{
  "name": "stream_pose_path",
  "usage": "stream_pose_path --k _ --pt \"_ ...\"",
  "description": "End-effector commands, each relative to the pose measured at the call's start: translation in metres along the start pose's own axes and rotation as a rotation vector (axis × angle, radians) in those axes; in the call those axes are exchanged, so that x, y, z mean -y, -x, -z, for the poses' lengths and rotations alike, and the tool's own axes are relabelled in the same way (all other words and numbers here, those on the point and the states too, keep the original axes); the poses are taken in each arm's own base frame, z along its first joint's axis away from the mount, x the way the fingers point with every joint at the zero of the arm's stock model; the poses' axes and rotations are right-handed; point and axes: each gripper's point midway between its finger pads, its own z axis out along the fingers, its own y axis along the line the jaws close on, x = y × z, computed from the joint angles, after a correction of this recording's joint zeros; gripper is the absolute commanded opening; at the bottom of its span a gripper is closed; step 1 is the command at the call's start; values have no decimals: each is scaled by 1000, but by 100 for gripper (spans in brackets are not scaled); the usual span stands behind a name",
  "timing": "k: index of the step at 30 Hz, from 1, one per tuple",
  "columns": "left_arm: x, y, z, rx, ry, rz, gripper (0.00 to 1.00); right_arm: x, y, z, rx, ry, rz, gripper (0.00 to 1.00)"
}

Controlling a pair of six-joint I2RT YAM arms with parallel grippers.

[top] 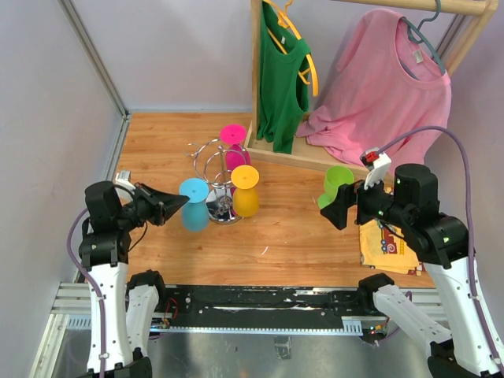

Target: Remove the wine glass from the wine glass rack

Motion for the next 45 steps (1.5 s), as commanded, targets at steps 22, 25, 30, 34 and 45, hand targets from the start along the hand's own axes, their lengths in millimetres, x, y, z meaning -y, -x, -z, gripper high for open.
stream_pose_path --k 22,25,30,34,45 --pt "92 70 65 479 14 -686 0 5 -5 10 12 -35 -3 98" --pt "113 80 67 484 6 -875 0 7 1 8 36 -45 -10 98" --pt "141 88 57 410 -34 -1079 0 14 32 8 90 -97 3 98" --pt "168 99 53 391 -69 -1201 0 14 65 8 119 -111 24 98" --pt "236 126 51 563 -215 -1564 0 8 95 11 155 -99 26 98"
